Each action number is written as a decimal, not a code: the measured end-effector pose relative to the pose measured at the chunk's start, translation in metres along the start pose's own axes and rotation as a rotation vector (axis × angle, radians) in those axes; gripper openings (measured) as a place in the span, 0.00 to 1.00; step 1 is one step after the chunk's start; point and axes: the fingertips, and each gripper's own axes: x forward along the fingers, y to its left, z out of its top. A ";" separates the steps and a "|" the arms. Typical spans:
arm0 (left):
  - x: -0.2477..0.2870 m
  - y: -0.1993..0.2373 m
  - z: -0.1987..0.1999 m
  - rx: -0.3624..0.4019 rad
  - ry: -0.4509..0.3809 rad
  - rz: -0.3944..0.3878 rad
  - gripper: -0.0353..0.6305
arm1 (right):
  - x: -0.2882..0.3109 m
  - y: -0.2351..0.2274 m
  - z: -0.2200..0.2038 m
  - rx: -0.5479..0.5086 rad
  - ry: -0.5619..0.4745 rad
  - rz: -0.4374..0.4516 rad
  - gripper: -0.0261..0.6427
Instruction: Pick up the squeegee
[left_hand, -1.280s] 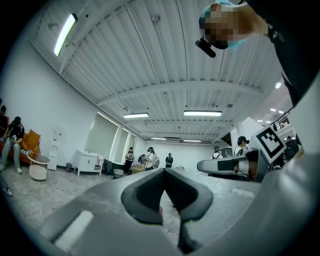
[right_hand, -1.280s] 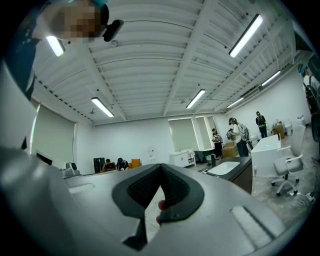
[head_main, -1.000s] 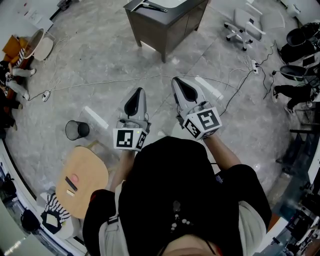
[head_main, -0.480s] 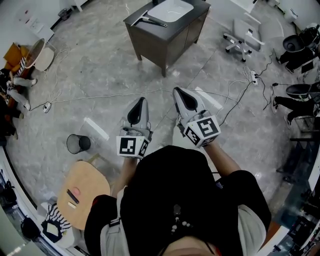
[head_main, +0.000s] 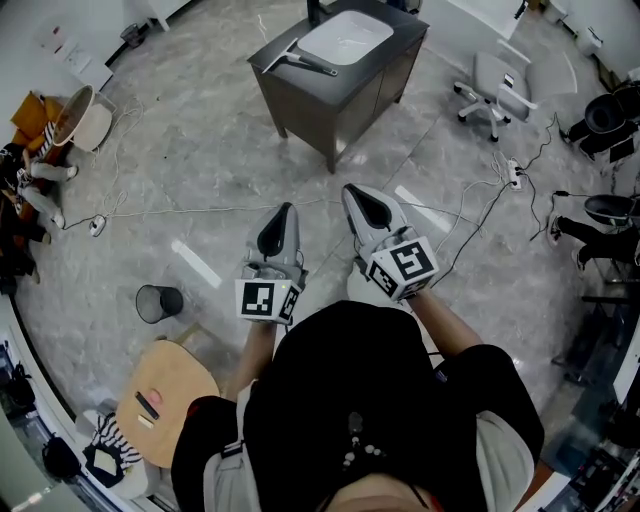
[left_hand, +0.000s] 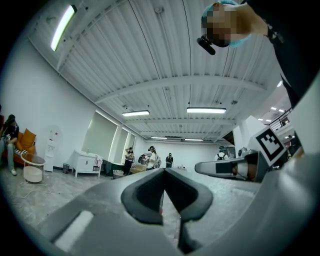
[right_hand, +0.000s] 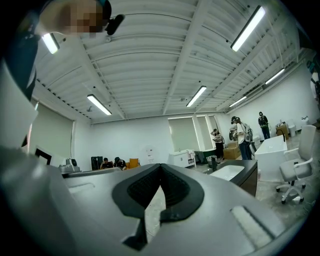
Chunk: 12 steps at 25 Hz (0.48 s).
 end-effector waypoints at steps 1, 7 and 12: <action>0.006 0.001 0.000 0.001 0.001 0.004 0.05 | 0.004 -0.006 0.001 0.002 0.003 0.007 0.04; 0.044 0.005 0.002 0.009 0.007 0.040 0.05 | 0.027 -0.034 0.010 0.006 0.005 0.051 0.04; 0.086 -0.003 0.000 0.021 0.001 0.049 0.05 | 0.040 -0.072 0.019 0.001 0.002 0.081 0.04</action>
